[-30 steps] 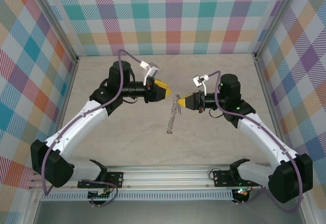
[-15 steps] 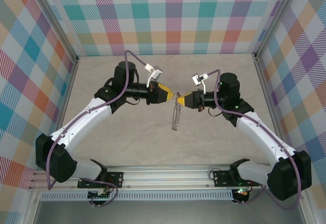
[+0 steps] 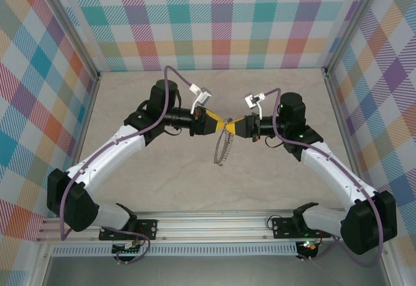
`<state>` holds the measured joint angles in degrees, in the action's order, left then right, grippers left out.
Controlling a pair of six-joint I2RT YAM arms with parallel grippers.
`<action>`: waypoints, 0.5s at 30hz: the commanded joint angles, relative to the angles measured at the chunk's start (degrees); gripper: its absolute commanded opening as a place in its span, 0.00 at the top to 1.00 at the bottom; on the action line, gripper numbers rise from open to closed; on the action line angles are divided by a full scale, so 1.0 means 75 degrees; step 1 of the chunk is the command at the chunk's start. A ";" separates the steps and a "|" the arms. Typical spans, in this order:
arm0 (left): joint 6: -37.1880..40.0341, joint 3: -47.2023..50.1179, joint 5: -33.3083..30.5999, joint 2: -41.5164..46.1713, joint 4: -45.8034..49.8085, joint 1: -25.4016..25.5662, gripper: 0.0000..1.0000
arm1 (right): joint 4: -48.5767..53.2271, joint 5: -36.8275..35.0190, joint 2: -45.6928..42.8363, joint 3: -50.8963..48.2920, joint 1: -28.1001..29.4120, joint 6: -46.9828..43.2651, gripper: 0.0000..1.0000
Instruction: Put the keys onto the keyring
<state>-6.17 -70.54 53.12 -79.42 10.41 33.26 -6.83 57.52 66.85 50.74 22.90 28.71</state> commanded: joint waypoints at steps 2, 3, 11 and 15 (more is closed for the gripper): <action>0.0021 -0.0342 0.0193 -0.0144 -0.0170 0.0110 0.75 | -0.0388 0.0057 0.0016 0.0231 -0.0005 0.0026 1.00; 0.0021 -0.0352 0.0183 -0.0168 -0.0181 0.0118 0.76 | -0.0382 0.0048 0.0025 0.0231 -0.0017 0.0016 1.00; 0.0015 -0.0385 0.0172 -0.0215 -0.0214 0.0215 1.00 | -0.0414 0.0029 0.0040 0.0184 -0.0017 0.0027 1.00; -0.0131 -0.0311 0.0039 -0.0182 -0.0395 0.0259 1.00 | -0.0394 -0.0083 -0.0009 0.0130 -0.0015 0.0088 0.96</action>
<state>-6.46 -71.75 52.88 -80.84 10.33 34.06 -7.20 57.28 67.05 50.74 22.79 29.15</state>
